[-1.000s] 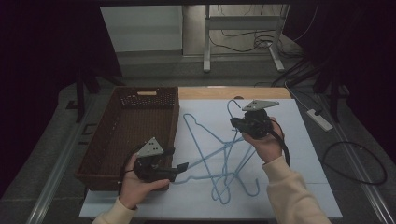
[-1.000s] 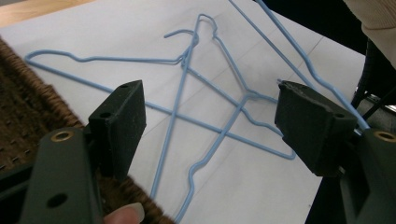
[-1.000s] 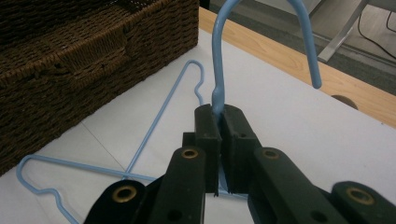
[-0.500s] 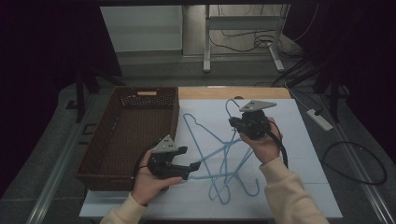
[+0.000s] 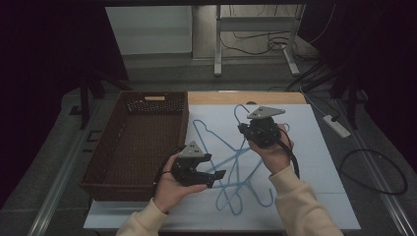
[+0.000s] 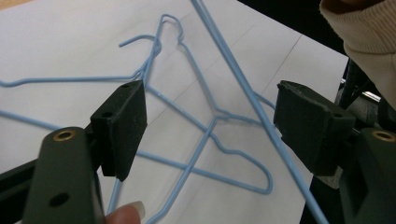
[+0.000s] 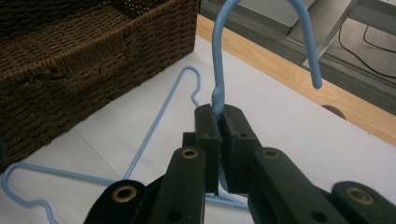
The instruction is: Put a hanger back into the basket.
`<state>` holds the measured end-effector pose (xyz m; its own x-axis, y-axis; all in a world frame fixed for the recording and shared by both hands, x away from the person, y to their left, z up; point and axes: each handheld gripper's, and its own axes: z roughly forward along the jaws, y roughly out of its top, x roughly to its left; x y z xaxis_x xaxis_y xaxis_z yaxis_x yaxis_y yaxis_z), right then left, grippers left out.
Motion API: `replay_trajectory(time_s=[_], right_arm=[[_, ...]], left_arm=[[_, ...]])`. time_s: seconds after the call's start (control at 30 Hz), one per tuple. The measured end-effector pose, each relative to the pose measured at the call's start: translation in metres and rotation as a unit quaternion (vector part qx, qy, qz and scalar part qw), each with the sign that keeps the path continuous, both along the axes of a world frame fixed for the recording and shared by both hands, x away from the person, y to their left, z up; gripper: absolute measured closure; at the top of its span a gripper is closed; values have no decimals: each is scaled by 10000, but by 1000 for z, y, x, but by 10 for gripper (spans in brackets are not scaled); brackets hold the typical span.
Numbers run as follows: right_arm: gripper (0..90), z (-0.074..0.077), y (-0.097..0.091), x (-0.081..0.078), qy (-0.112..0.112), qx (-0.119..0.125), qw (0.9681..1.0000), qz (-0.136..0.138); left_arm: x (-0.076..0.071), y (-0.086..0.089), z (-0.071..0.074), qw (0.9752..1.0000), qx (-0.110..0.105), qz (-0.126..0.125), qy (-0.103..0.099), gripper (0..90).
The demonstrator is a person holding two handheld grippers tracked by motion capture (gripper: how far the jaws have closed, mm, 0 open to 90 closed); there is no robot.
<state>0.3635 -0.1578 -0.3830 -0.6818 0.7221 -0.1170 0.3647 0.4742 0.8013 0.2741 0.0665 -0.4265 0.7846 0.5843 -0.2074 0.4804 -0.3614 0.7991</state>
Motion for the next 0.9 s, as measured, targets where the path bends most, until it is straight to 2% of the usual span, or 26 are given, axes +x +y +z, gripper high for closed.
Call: replay_trajectory(time_s=[0.3, 0.57, 0.67, 0.9], right_arm=[[866, 2, 3, -1, -30, -18, 10000, -7], [865, 3, 4, -2, -45, 33, 10000, -15], [865, 3, 4, -3, -59, 45, 10000, 0], [865, 7, 1, -6, -124, 99, 9999, 18]], left_arm=[[12, -19, -5, 9999, 13, -61, 162, 278], [23, -30, -10, 9994, 41, -121, 331, 339], [25, -33, -10, 9992, 70, -139, 377, 410], [27, -38, -8, 9980, 61, -305, 549, 707]])
